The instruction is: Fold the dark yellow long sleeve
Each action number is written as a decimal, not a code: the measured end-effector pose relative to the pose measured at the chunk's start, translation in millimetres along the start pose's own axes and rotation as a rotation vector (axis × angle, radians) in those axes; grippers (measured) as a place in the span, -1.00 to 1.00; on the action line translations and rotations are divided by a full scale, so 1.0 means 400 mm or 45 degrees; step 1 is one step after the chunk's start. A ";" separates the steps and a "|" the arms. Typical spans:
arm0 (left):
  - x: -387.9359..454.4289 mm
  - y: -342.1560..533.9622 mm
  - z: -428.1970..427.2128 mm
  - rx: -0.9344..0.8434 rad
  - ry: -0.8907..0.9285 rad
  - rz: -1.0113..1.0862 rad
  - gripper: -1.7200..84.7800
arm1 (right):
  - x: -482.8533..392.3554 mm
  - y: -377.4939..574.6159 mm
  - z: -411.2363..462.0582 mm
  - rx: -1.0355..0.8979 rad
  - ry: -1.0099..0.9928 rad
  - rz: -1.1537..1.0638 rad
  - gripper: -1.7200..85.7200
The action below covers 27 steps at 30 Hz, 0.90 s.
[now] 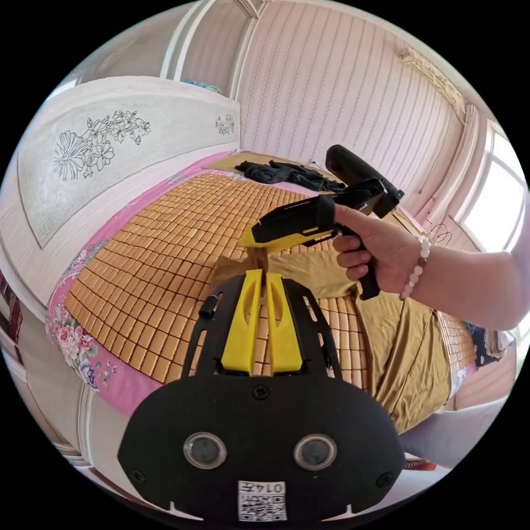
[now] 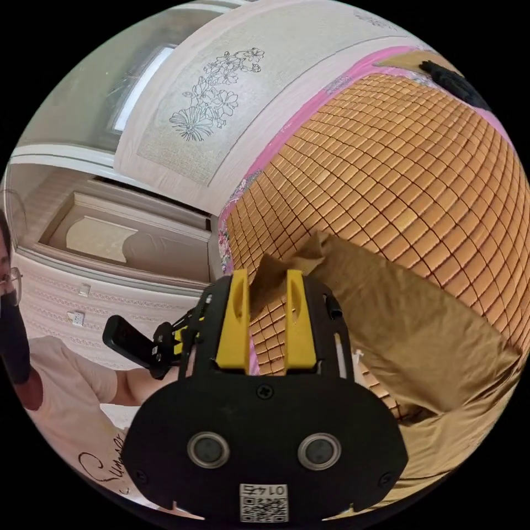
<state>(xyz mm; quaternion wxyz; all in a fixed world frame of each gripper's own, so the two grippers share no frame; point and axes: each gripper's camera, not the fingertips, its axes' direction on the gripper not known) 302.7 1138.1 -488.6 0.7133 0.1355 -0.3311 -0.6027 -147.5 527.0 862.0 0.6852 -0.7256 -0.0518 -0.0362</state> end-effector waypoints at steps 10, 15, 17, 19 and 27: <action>0.337 -0.011 -0.012 0.072 0.328 0.153 -0.98 | 0.217 0.477 -0.350 0.413 -0.295 0.216 -0.94; 0.563 -0.052 -0.028 0.157 0.576 0.248 -0.98 | 0.243 0.739 -0.584 0.576 -0.254 0.228 -0.95; 0.633 -0.059 -0.029 0.167 0.656 0.282 -0.98 | 0.243 0.815 -0.645 0.603 -0.223 0.228 -0.95; 0.695 -0.063 -0.032 0.175 0.727 0.324 -0.98 | 0.245 0.890 -0.695 0.628 -0.200 0.234 -0.95; 0.909 -0.065 -0.047 0.107 0.998 0.523 -0.98 | 0.264 1.197 -0.805 0.745 -0.275 0.318 -0.95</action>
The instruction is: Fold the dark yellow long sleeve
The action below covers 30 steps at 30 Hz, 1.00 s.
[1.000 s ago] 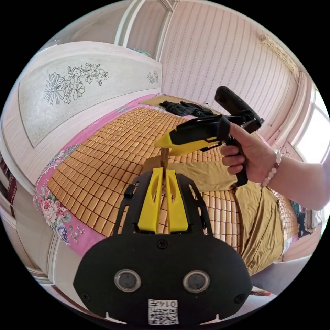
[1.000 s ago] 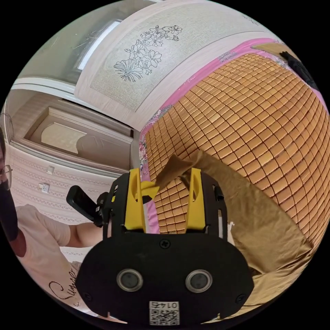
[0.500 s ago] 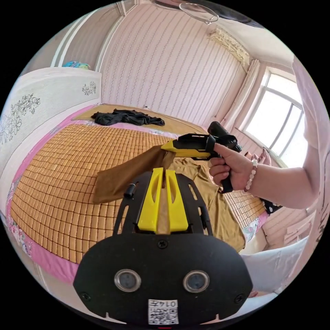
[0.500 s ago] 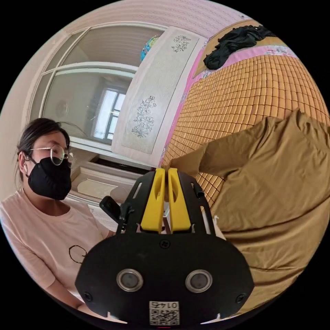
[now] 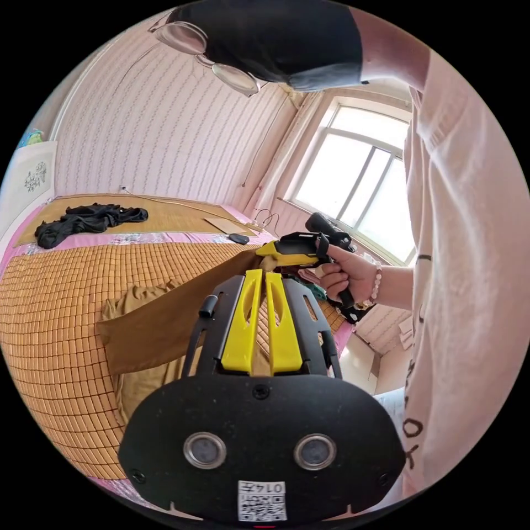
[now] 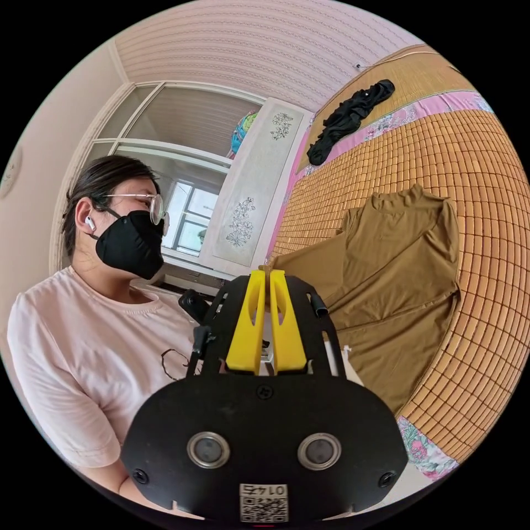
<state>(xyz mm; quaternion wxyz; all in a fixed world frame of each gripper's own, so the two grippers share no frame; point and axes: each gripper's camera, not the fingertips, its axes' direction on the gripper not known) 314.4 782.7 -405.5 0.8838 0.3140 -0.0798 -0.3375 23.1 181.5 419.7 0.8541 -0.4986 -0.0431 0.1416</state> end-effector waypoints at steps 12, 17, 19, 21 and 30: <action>0.073 0.124 0.295 -0.423 0.397 0.031 -0.98 | 0.161 0.306 -0.079 -0.075 0.225 0.364 -0.93; 0.014 0.261 0.409 -0.662 0.307 -0.111 -0.98 | 0.320 0.424 0.001 -0.350 0.514 0.642 -0.89; -0.029 0.288 0.421 -0.731 0.258 -0.179 -0.97 | 0.351 0.465 0.015 -0.451 0.562 0.757 -0.87; -0.091 0.299 0.415 -0.770 0.121 -0.181 -0.96 | 0.355 0.480 0.008 -0.474 0.626 0.825 -0.83; -0.394 0.272 0.446 -0.798 -0.449 -0.262 -0.90 | 0.276 0.261 0.088 -0.435 0.896 0.500 -0.72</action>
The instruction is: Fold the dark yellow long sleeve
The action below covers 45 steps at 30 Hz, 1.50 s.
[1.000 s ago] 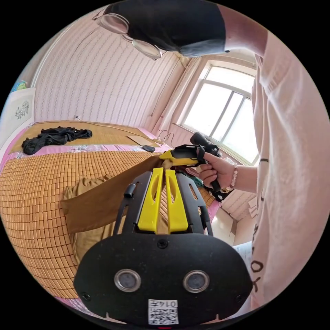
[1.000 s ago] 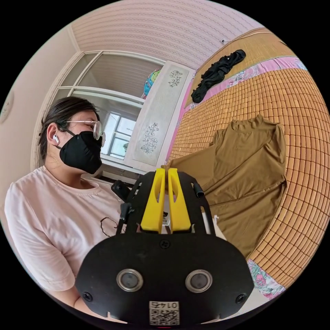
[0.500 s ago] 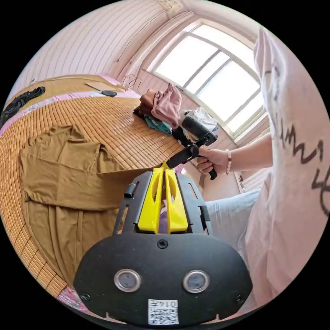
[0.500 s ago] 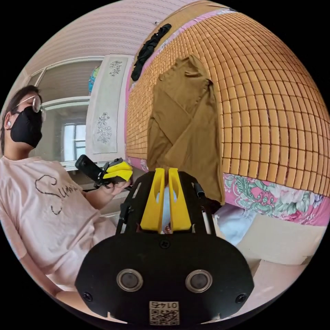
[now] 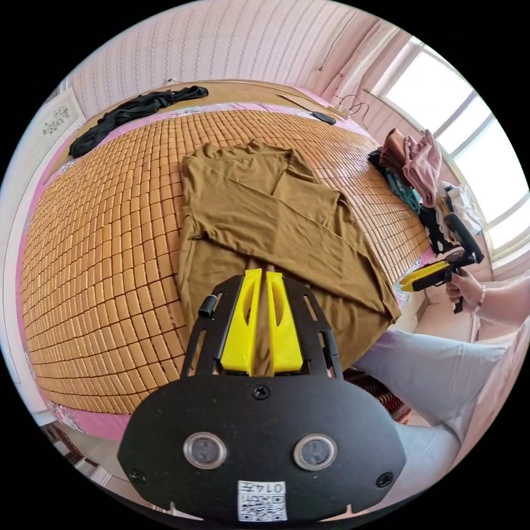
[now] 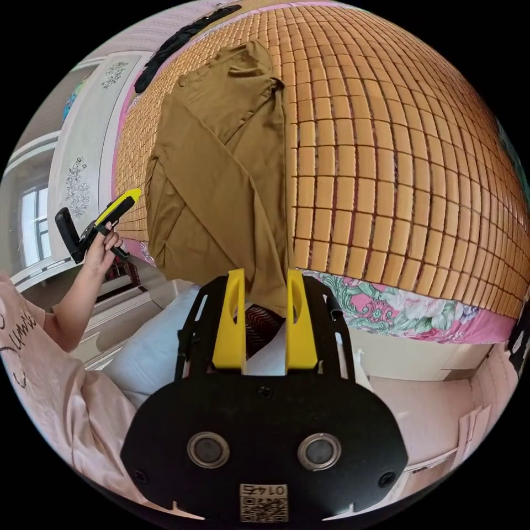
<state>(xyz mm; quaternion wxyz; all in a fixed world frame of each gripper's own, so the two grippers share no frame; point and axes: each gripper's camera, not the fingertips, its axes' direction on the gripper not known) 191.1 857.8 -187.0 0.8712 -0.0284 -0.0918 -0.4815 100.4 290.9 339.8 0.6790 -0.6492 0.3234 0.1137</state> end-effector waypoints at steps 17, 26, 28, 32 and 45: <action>0.414 -0.035 0.315 -0.281 0.486 0.472 -0.98 | -0.016 0.020 -0.020 0.025 0.355 0.059 -0.97; 0.384 -0.020 0.381 -0.385 0.441 0.433 -0.98 | 0.021 0.029 0.028 -0.053 0.176 0.093 -0.96; 0.329 -0.043 0.337 -0.312 0.426 0.365 -0.98 | 0.024 0.035 0.005 -0.010 0.152 0.072 -0.96; 0.093 -0.137 0.189 -0.017 0.204 0.102 -0.98 | 0.020 -0.008 -0.071 0.119 0.137 -0.027 -0.95; -0.407 -0.453 0.260 0.033 -0.260 -0.153 -0.79 | -0.034 -0.527 -0.185 0.530 0.249 -0.274 -0.68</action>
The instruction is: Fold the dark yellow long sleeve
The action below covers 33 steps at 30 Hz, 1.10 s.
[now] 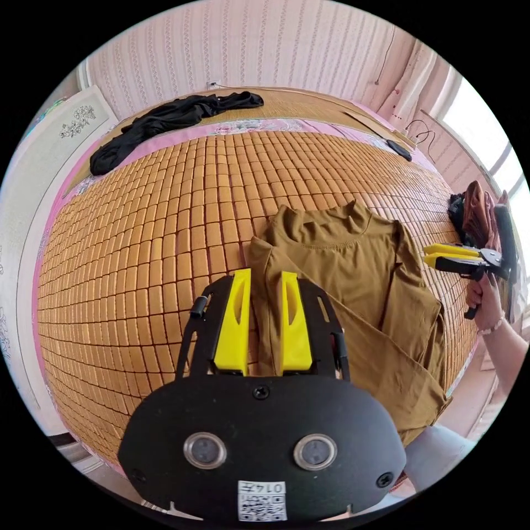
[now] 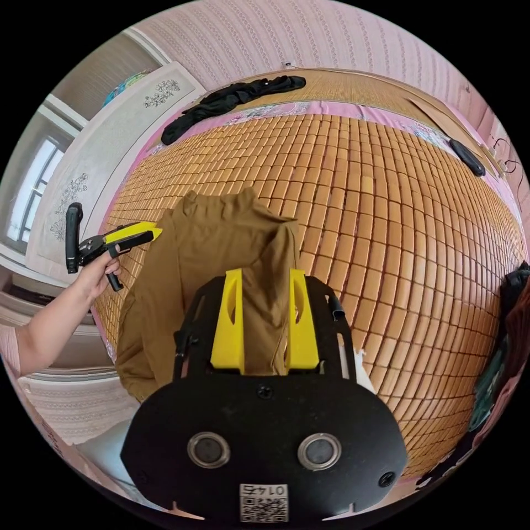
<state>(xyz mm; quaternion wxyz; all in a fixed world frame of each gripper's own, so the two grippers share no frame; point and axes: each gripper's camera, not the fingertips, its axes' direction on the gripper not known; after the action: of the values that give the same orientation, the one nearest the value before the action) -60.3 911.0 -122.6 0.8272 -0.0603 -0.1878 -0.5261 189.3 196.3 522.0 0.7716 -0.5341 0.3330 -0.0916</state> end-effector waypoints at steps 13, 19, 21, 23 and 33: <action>-0.196 0.012 -0.026 -0.048 0.239 -0.009 -0.98 | 0.190 -0.029 0.032 -0.025 -0.116 0.098 -0.94; -0.207 -0.032 -0.150 0.115 0.297 -0.032 -0.98 | 0.242 -0.039 -0.068 0.124 -0.167 0.123 -0.95; -0.205 -0.058 -0.196 0.196 0.294 -0.027 -0.98 | 0.266 -0.054 -0.112 0.194 -0.149 0.133 -0.95; -0.205 -0.075 -0.226 0.239 0.279 -0.025 -0.98 | 0.284 -0.061 -0.138 0.232 -0.158 0.139 -0.95; -0.179 0.209 -0.449 0.289 0.441 0.091 -0.98 | 0.216 0.233 -0.267 0.219 -0.352 -0.149 -0.95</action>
<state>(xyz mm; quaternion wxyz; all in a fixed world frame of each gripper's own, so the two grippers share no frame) 31.8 954.8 -306.9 0.8668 0.1179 -0.0983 -0.4744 169.7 110.1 381.5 0.8464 -0.4920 0.1829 -0.0901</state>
